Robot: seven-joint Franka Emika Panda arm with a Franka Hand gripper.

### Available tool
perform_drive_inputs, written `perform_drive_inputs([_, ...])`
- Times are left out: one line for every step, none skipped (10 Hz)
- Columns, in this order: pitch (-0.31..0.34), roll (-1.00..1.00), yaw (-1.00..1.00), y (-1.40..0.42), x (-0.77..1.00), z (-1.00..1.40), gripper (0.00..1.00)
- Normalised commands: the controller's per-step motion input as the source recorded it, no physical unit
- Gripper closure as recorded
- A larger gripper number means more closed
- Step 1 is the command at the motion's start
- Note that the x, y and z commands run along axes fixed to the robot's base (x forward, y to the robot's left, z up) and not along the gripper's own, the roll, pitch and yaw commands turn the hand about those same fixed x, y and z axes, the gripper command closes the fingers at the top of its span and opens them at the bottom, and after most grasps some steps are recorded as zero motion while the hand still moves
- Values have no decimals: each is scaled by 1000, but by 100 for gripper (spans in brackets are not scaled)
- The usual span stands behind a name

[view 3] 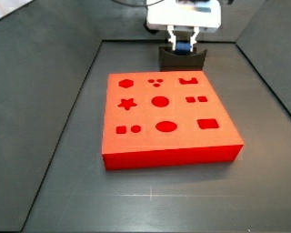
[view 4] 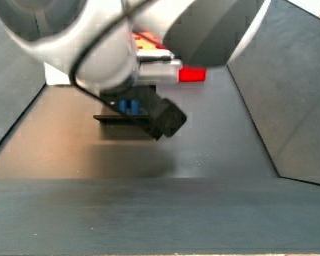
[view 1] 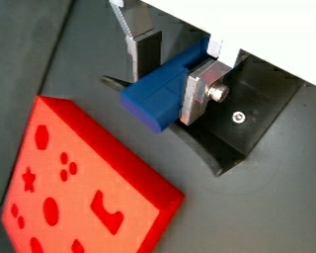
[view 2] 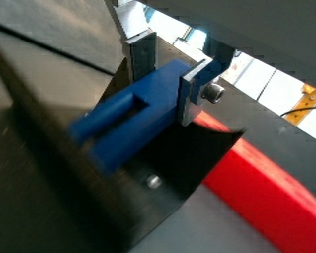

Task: Pick up the square-circle object. Move up. Rotate the square-circle object. Place the square-circle object on the fixture. Regrasp the square-circle object. Move to above the board. Insert the square-circle object.
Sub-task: Place the square-circle object on the fixture, then regrasp the square-circle object.

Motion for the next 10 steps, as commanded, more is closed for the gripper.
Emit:
perform_drive_inputs([-46, -155, -123, 71, 111, -324, 100])
perform_drive_inputs([-51, -122, -72, 73, 88, -193, 100])
perform_drive_inputs([-52, -119, -59, 72, 85, -193, 100])
perform_drive_inputs([-48, -117, -39, 71, 82, -192, 100])
perform_drive_inputs([0, 0, 0, 0, 0, 0, 0])
perform_drive_inputs([-75, -11, -32, 0, 0, 1000, 0])
perform_drive_inputs([-68, -7, -19, 3, -10, 1000, 0])
perform_drive_inputs([-56, 2, -1, 5, -24, 1000, 0])
perform_drive_inputs([-35, 26, 28, -2, -30, 1000, 0])
perform_drive_inputs([-2, 33, 47, 5, -36, 1000, 0])
